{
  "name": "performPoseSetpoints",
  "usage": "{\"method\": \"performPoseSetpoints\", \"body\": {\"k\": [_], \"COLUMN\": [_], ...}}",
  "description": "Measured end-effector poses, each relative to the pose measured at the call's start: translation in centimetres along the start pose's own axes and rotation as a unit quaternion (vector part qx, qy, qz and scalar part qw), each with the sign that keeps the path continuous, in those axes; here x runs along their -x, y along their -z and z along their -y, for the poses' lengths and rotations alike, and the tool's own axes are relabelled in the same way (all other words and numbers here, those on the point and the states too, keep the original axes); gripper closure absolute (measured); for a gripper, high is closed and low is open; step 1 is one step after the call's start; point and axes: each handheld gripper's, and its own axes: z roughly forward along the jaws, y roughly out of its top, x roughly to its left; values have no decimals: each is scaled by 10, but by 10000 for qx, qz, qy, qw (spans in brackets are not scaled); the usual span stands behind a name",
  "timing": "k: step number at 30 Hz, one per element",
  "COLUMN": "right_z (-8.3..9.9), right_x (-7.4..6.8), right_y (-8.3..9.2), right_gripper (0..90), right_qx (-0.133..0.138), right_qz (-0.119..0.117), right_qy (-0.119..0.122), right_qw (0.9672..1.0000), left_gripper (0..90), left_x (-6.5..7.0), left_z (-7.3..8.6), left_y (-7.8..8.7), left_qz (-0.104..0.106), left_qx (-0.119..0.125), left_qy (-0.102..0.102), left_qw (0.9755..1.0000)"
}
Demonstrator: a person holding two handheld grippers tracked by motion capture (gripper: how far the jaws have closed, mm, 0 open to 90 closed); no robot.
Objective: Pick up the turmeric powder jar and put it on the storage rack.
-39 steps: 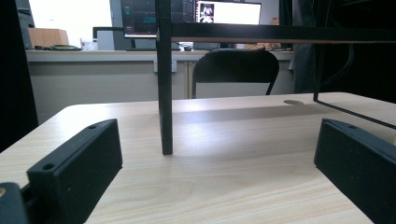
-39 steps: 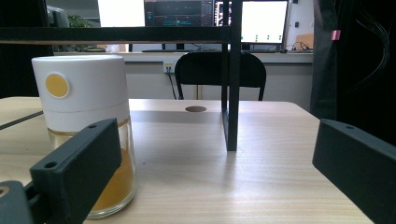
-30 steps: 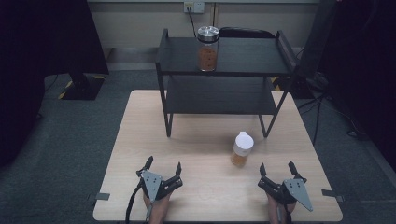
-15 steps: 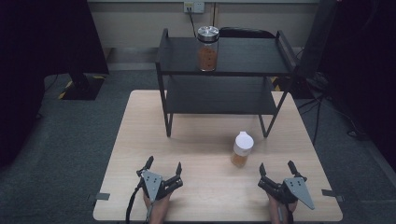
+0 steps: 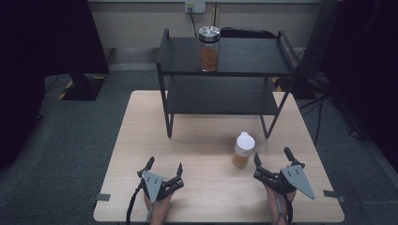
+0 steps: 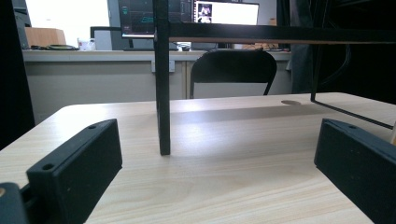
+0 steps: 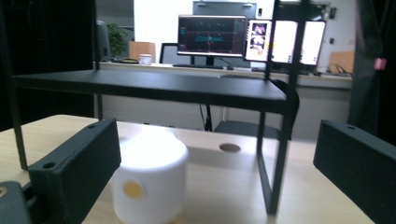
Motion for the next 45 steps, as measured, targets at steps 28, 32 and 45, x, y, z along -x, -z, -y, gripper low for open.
{"method": "performPoseSetpoints", "body": {"k": [28, 32, 45], "right_z": [23, 25, 30], "right_x": [-24, -26, -22], "right_y": [-54, -55, -60], "right_gripper": [65, 93, 225], "right_qx": [-484, -521, -629], "right_qz": [-260, -266, -338], "right_qy": [-114, -107, -282], "right_qw": [9984, 9982, 9971], "left_gripper": [3, 3, 3], "left_x": [0, 0, 0], "left_z": [0, 0, 0], "left_y": [0, 0, 0], "left_qz": [10, 9, 15], "left_qx": [-2, -2, -3], "left_qy": [-4, -3, -3], "left_qw": [10000, 10000, 10000]}}
